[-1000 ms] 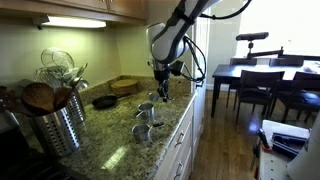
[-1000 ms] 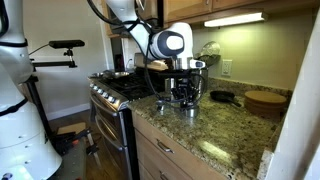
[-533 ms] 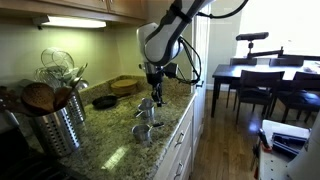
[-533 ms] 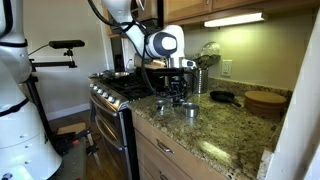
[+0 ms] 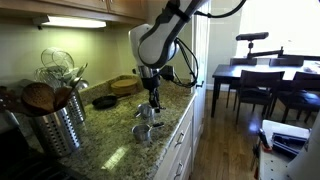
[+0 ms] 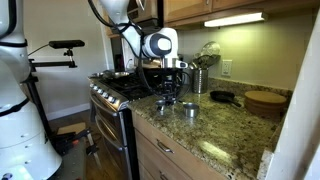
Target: Stack the cups
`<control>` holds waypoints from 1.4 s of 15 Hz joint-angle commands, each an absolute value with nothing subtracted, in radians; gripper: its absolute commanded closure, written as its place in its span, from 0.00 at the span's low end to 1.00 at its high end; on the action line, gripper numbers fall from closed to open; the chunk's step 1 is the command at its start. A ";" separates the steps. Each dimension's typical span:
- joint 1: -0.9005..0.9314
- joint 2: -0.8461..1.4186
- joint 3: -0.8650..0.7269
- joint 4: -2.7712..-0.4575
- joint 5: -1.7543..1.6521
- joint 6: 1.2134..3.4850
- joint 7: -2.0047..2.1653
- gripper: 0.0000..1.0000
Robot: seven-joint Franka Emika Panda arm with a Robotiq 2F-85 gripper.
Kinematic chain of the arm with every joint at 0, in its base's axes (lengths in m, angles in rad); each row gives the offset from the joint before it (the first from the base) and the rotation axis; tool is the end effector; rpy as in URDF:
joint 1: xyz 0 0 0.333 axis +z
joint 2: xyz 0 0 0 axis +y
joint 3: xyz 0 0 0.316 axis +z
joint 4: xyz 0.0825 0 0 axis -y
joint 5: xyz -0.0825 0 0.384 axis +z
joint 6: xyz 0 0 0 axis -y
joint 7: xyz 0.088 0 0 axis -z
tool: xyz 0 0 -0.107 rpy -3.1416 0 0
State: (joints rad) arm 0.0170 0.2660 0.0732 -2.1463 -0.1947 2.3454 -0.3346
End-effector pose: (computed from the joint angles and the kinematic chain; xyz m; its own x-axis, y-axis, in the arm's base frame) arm 0.5590 0.0474 0.2727 0.8429 0.5279 -0.1045 0.5362 -0.8403 0.0803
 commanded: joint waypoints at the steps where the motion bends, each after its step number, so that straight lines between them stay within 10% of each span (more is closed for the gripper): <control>1: 0.024 0.244 0.091 -2.161 -0.176 2.299 -0.379 0.88; 21: 0.055 0.291 0.156 -2.143 -0.163 2.225 -0.459 0.88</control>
